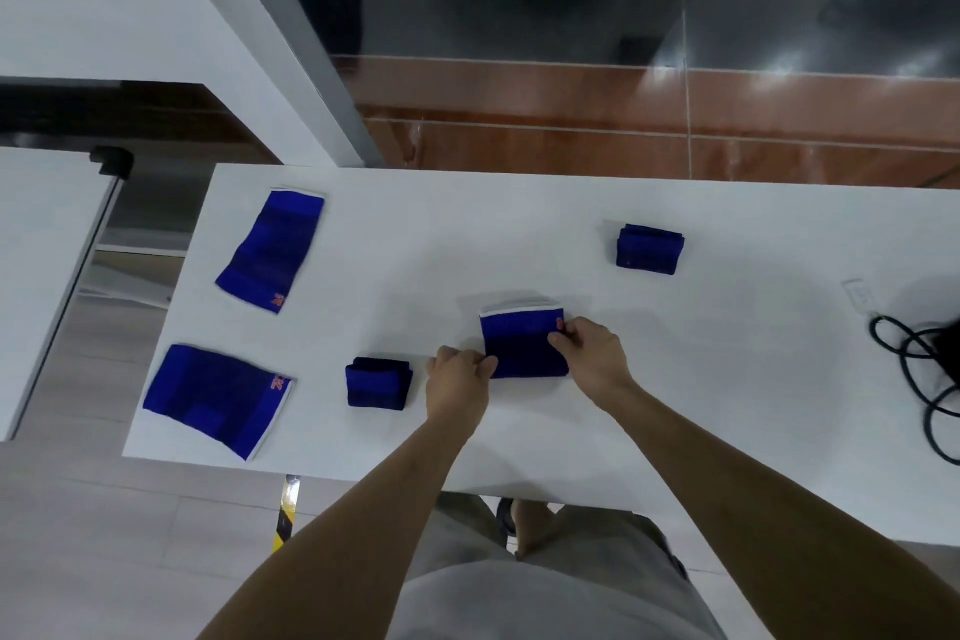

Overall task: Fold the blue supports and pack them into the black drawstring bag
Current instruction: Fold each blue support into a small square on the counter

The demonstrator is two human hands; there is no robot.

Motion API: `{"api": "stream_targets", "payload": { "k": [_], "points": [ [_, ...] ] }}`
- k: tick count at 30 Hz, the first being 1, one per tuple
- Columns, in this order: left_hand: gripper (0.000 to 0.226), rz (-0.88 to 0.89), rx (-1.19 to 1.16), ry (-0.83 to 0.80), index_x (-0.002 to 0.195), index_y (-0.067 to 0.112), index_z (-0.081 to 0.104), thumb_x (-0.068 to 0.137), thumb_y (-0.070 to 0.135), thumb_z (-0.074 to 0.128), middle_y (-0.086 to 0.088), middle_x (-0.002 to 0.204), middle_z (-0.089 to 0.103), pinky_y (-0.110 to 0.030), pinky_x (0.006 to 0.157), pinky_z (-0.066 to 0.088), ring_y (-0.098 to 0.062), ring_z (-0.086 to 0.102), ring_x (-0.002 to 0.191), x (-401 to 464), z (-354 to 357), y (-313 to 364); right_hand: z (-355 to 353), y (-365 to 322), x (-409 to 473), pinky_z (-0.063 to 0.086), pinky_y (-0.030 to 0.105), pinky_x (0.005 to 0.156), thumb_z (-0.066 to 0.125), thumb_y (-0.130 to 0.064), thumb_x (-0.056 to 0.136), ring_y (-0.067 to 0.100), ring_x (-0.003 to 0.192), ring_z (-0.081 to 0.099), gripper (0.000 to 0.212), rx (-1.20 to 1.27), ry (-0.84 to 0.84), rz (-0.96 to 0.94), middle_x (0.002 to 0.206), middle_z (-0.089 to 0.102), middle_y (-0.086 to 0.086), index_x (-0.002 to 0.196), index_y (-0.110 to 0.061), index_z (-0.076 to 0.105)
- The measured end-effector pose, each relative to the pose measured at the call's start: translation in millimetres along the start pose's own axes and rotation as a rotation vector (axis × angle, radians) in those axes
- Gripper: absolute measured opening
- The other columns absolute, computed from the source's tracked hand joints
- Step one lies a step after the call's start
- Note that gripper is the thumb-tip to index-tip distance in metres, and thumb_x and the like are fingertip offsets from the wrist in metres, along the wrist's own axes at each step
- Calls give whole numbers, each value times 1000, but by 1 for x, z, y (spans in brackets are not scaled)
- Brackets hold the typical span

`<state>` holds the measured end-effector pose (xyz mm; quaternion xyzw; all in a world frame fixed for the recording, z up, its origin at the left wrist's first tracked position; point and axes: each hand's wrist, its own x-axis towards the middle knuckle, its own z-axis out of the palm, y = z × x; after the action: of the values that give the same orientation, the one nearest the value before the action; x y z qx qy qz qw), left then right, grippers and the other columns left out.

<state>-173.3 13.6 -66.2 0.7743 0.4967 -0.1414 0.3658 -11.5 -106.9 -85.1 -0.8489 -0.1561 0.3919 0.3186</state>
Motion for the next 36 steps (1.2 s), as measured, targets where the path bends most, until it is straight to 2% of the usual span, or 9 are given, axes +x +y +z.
{"api": "stream_targets", "payload": {
  "k": [3, 5, 9, 13, 16, 20, 23, 25, 36],
  "points": [
    [34, -56, 12, 6, 118, 17, 69, 104, 40, 48, -4, 114, 48, -34, 89, 46, -26, 47, 112, 4, 1, 3, 4, -1, 1, 44, 18, 62, 62, -35, 100, 14, 85, 64, 19, -26, 38, 8, 95, 68, -3, 104, -17, 65],
    [30, -83, -29, 78, 121, 18, 62, 101, 39, 56, -3, 116, 46, -37, 89, 50, -24, 48, 111, 3, 2, 8, 5, -3, -1, 44, 17, 63, 65, -34, 99, 14, 86, 64, 18, -2, 77, 15, 95, 67, -5, 105, -17, 64],
    [29, 106, 38, 289, 122, 20, 50, 96, 20, 64, -3, 122, 45, -35, 87, 53, -21, 51, 107, -8, 4, 18, 5, -6, -11, 55, 26, 70, 72, -28, 95, 14, 85, 64, 21, 68, 189, -19, 93, 63, -6, 102, -20, 54],
    [50, 351, 276, 357, 137, 22, 47, 92, 9, 63, -9, 139, 41, -39, 96, 51, -27, 47, 118, -9, 13, 15, 9, 4, -17, 53, 37, 84, 68, -21, 95, 23, 99, 58, 20, -313, 424, -410, 111, 61, 3, 112, -16, 59],
    [66, 453, 390, 324, 146, 22, 42, 87, 9, 67, -10, 151, 37, -42, 107, 45, -31, 43, 130, 1, 16, 14, 15, 10, -9, 49, 40, 101, 63, -21, 96, 26, 125, 55, 36, -480, 362, -627, 138, 58, 6, 131, -13, 59],
    [57, 530, 517, 226, 156, 17, 31, 103, 28, 51, -7, 163, 26, -45, 122, 28, -33, 27, 149, 19, 24, 14, 19, 29, 3, 36, 48, 119, 40, -33, 107, 33, 154, 30, 53, -710, 235, -707, 164, 37, 10, 153, -7, 44],
    [65, 528, 605, 126, 163, 14, 6, 108, 44, 24, -6, 172, -1, -49, 127, 10, -32, -6, 157, 24, 36, 3, 18, 43, 4, 24, 56, 124, 25, -41, 111, 34, 158, 11, 60, -839, 136, -644, 171, 18, 9, 162, -9, 26],
    [67, 549, 635, 116, 162, 13, -6, 108, 47, 13, -7, 171, -13, -49, 127, 4, -31, -18, 156, 27, 41, -3, 18, 46, 5, 17, 59, 125, 19, -43, 111, 35, 159, 0, 62, -889, 89, -612, 173, 7, 8, 164, -11, 15],
    [67, 589, 686, 56, 162, 13, -11, 106, 46, 5, -8, 170, -18, -56, 126, 9, -35, -19, 155, 42, 34, -1, 19, 42, 8, 5, 54, 128, 9, -48, 108, 30, 159, -11, 67, -855, 13, -488, 173, -7, 4, 164, -16, -5]
  ]
}}
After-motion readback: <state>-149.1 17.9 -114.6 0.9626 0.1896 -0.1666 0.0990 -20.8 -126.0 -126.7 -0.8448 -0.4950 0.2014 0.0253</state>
